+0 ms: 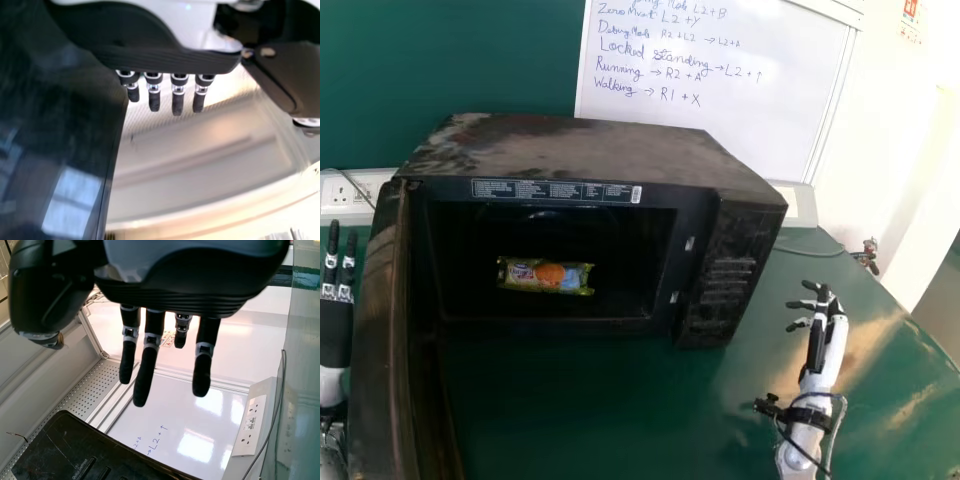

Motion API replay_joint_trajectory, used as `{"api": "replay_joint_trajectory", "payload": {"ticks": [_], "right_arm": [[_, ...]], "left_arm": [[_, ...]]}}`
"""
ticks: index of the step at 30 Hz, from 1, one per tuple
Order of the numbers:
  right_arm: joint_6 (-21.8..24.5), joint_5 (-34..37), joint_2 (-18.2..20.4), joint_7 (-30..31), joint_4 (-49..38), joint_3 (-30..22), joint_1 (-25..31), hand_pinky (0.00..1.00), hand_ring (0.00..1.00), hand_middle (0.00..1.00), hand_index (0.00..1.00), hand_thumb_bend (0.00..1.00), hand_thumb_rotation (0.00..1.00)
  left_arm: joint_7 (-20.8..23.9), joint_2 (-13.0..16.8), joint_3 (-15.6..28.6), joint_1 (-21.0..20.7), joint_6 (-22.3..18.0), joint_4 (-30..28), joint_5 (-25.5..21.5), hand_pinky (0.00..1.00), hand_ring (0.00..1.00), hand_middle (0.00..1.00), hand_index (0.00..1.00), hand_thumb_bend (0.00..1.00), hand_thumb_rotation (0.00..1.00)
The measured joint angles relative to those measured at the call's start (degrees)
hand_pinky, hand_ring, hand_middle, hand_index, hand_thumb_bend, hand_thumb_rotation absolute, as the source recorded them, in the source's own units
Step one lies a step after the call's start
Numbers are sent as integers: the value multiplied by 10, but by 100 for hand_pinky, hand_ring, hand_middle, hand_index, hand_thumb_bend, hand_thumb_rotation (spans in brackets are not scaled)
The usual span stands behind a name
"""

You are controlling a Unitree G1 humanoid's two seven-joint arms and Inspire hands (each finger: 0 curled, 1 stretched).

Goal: Put biscuit inside oven

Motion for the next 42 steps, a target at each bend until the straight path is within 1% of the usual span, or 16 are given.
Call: {"api": "replay_joint_trajectory", "payload": {"ticks": [2, 5, 6, 7, 8, 9, 10, 15, 19, 20, 21, 22, 23, 27, 31, 42], "right_arm": [[0, -2, 1, 0, -1, 0, 0, 23, 29, 38, 62, 75, 100], [0, -8, 1, -3, -2, 0, 0, 23, 29, 38, 62, 73, 100], [0, -10, 1, -4, -2, 0, 0, 23, 28, 38, 62, 72, 100], [0, -11, 1, -5, -2, 0, 0, 23, 28, 38, 62, 70, 100], [0, -12, 2, -6, -2, 0, 0, 23, 28, 38, 62, 70, 100], [0, -13, 2, -6, -2, -1, 0, 23, 29, 38, 62, 70, 100], [0, -13, 2, -5, -2, -2, 1, 23, 29, 38, 62, 71, 100], [0, -15, 2, -5, -2, -3, 1, 24, 29, 38, 62, 72, 100], [0, -16, 3, -5, -3, -4, 1, 24, 29, 38, 62, 73, 100], [0, -16, 3, -5, -3, -4, 1, 24, 29, 38, 62, 72, 100], [0, -16, 3, -5, -3, -5, 0, 24, 29, 38, 62, 72, 100], [0, -16, 3, -4, -3, -5, 0, 23, 29, 38, 62, 72, 100], [0, -16, 3, -3, -3, -5, 0, 24, 29, 38, 62, 72, 100], [0, -16, 3, -1, -3, -6, 0, 23, 29, 38, 62, 71, 100], [0, -17, 4, 1, -3, -6, 0, 23, 29, 38, 62, 73, 100], [0, -18, 4, 0, -3, -10, 0, 23, 28, 37, 61, 76, 100]], "left_arm": [[-17, 0, -3, 4, 9, -11, -3, 0, 0, 6, 4, 100, 99], [-39, 0, -12, 10, 14, -27, -5, 0, 0, 5, 4, 100, 92], [-50, 2, -20, 12, 17, -34, -4, 0, 0, 5, 16, 41, 52], [-63, 5, -27, 13, 19, -38, 0, 0, 0, 6, 20, 21, 38], [-73, 8, -34, 13, 19, -41, 3, 0, 0, 14, 22, 11, 21], [-79, 10, -36, 14, 16, -41, 4, 0, 0, 20, 23, 4, 10], [-88, 13, -38, 14, 13, -41, 6, 0, 0, 22, 24, 2, 7], [-159, 31, -56, 12, 6, -33, 17, 0, 0, 24, 25, 0, 3], [-182, 31, -66, 13, -13, -36, 32, 0, 0, 24, 25, 0, 3], [-185, 31, -67, 13, -21, -38, 35, 0, 0, 32, 38, 24, 1], [-189, 31, -68, 15, -27, -40, 39, 0, 0, 36, 44, 37, 1], [-193, 31, -69, 17, -35, -45, 44, 0, 0, 38, 48, 45, 0], [-195, 30, -70, 19, -45, -51, 49, 0, 1, 39, 50, 48, 0], [-196, 15, -71, 31, -77, -68, 51, 0, 7, 44, 51, 51, 0], [-219, 10, -77, 27, -102, -58, 48, 0, 12, 47, 48, 51, 0], [-201, 12, -91, 39, -113, -63, 61, 0, 8, 47, 49, 51, 0]]}}
